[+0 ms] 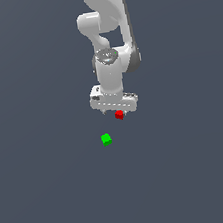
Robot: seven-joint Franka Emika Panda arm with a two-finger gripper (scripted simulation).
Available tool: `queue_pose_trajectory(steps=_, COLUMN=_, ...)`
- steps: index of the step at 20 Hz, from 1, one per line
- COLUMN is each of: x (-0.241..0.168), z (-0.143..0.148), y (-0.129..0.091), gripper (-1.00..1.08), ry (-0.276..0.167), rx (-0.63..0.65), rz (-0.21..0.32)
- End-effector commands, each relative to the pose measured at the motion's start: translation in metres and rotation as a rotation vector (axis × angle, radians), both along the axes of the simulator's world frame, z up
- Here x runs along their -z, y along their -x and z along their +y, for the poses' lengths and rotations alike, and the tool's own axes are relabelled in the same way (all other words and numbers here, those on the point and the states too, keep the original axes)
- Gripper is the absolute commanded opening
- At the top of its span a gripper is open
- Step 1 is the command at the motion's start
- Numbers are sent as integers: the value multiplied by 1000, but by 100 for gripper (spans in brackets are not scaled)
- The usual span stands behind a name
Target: Stack the red cube on top of the green cube.
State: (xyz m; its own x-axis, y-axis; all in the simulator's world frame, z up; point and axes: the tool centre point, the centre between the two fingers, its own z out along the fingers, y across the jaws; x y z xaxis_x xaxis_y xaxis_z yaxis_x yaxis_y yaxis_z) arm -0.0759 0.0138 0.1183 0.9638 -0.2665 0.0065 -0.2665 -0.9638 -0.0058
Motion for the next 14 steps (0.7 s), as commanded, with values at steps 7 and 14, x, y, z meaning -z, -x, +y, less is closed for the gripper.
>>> queue_pose_trajectory(steps=7, x=33, z=18, y=44, gripper=100, ry=3, rx=125, rz=5)
queue_pose_trajectory(steps=14, x=47, z=29, y=61, gripper=100, ry=4, rx=179, rz=8)
